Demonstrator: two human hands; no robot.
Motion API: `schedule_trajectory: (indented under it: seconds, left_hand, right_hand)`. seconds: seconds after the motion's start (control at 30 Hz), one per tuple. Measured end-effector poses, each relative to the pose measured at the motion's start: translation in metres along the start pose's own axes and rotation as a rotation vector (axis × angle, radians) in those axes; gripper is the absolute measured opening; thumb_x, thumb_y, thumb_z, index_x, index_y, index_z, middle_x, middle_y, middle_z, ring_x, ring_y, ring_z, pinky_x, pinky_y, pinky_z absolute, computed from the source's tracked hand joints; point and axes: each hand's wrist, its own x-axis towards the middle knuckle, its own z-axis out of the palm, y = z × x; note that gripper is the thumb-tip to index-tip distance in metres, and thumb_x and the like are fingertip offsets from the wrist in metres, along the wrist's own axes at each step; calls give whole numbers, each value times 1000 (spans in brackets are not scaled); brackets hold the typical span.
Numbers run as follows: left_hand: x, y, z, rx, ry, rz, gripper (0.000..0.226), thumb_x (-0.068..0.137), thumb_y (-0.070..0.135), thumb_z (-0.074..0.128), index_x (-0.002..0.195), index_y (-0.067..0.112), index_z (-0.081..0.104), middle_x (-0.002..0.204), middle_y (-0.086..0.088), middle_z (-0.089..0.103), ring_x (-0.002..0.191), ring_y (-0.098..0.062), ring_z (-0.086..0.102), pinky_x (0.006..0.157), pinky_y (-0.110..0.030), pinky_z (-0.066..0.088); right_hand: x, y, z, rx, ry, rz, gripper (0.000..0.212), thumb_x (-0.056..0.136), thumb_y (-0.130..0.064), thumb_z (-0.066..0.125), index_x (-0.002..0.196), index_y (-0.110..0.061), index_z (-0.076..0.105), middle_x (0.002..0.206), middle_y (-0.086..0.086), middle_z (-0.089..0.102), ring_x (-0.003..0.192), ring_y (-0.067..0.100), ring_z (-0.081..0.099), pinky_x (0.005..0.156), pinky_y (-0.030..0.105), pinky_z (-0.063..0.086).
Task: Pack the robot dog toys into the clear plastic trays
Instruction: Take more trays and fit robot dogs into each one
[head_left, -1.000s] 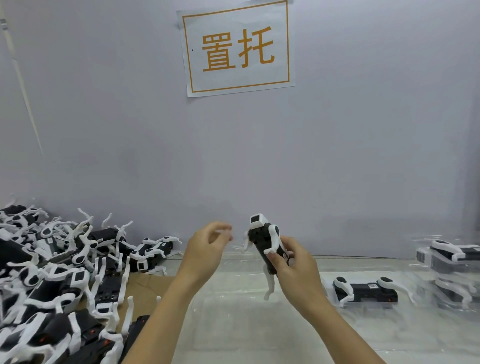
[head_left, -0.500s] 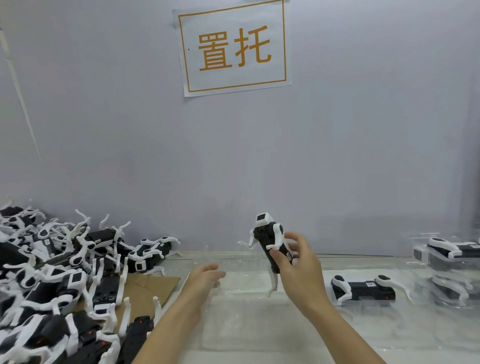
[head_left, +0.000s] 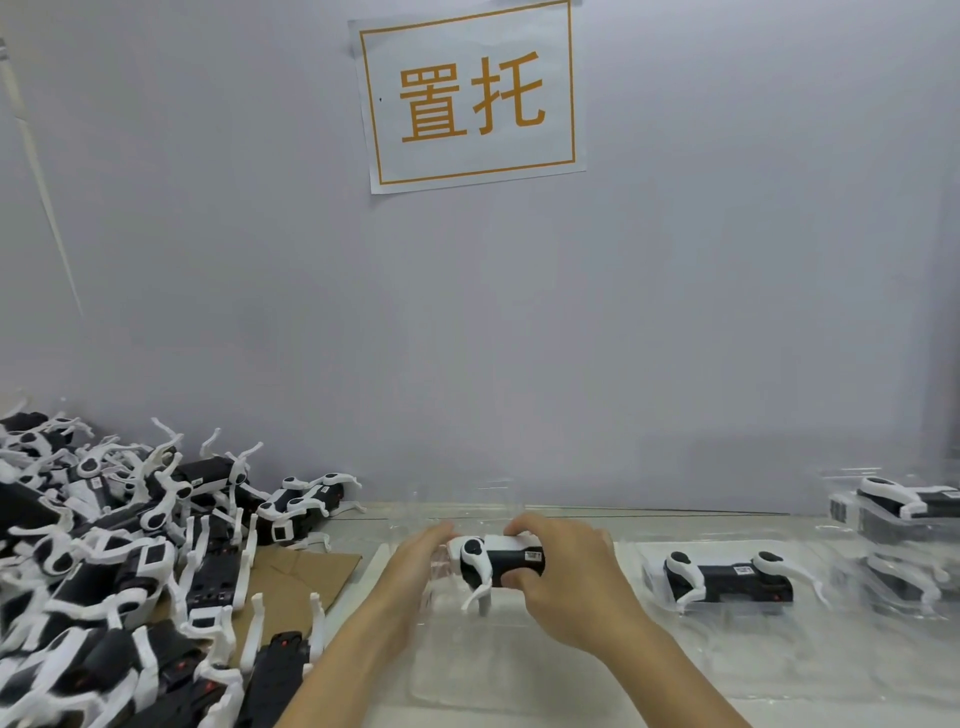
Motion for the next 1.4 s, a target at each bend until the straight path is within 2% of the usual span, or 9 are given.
schedule_trajectory:
  seconds: [0.13, 0.23, 0.33, 0.47, 0.73, 1.1, 1.27, 1.33, 1.4]
  left_hand:
    - [2, -3, -1, 85, -19, 31, 26, 91, 35, 58, 97, 12, 67, 98, -10, 67, 89, -24, 65, 78, -35, 48]
    - [3, -4, 0, 98, -8, 32, 30, 91, 35, 58, 100, 8, 68, 103, -12, 69, 101, -27, 67, 83, -38, 49]
    - [2, -4, 1, 99, -19, 66, 21, 93, 31, 59, 93, 13, 69, 94, -3, 69, 95, -20, 67, 75, -31, 48]
    - [3, -4, 1, 115, -6, 85, 18, 94, 24, 60, 95, 12, 72, 95, 1, 69, 96, -17, 64, 77, -30, 44]
    - [8, -7, -1, 79, -32, 41, 16, 95, 28, 59, 98, 15, 68, 95, 0, 70, 98, -19, 66, 79, -33, 46]
    - [11, -9, -2, 162, -25, 61, 13, 97, 21, 58, 103, 15, 67, 98, -1, 68, 95, -19, 62, 81, -32, 45]
    - [10, -9, -3, 225, -33, 78, 16, 93, 16, 65, 109, 16, 65, 114, 12, 64, 109, -14, 63, 101, -38, 47]
    - [10, -10, -4, 203, -29, 68, 15, 93, 17, 65, 107, 16, 66, 112, 9, 66, 105, -14, 64, 94, -35, 49]
    - [10, -11, -3, 154, -17, 44, 11, 94, 17, 62, 104, 15, 67, 105, 3, 69, 93, -13, 64, 74, -28, 48]
  right_hand:
    - [0, -7, 0, -30, -38, 5, 31, 86, -42, 63, 117, -37, 58, 109, -11, 63, 105, 17, 55, 87, 30, 42]
    - [-1, -9, 2, -33, -22, 38, 30, 83, -43, 63, 113, -36, 62, 105, -12, 65, 104, 17, 55, 84, 31, 44]
    - [-2, -10, 3, -33, -27, 56, 24, 85, -40, 64, 109, -36, 64, 101, -14, 62, 108, 17, 45, 87, 30, 33]
    - [-2, -11, 4, 1, -28, 76, 24, 87, -35, 68, 110, -32, 64, 100, -15, 47, 105, 14, 49, 87, 27, 40]
    - [-5, -20, 4, -76, 1, 59, 14, 88, -32, 67, 101, -27, 68, 90, -12, 43, 91, 18, 50, 70, 29, 36]
    - [-5, -22, 2, -94, -28, 142, 12, 88, -29, 68, 99, -23, 69, 98, -6, 49, 97, 22, 54, 73, 30, 43]
    - [-6, -22, 4, -111, -42, 170, 18, 88, -28, 73, 104, -22, 69, 108, -4, 55, 104, 24, 55, 78, 30, 46]
    - [-6, -22, 4, -101, -41, 185, 18, 87, -28, 73, 104, -23, 70, 106, -5, 53, 104, 23, 55, 77, 30, 45]
    - [-6, -23, 3, -95, -39, 190, 18, 86, -28, 73, 103, -24, 71, 100, -6, 49, 102, 23, 55, 74, 28, 42]
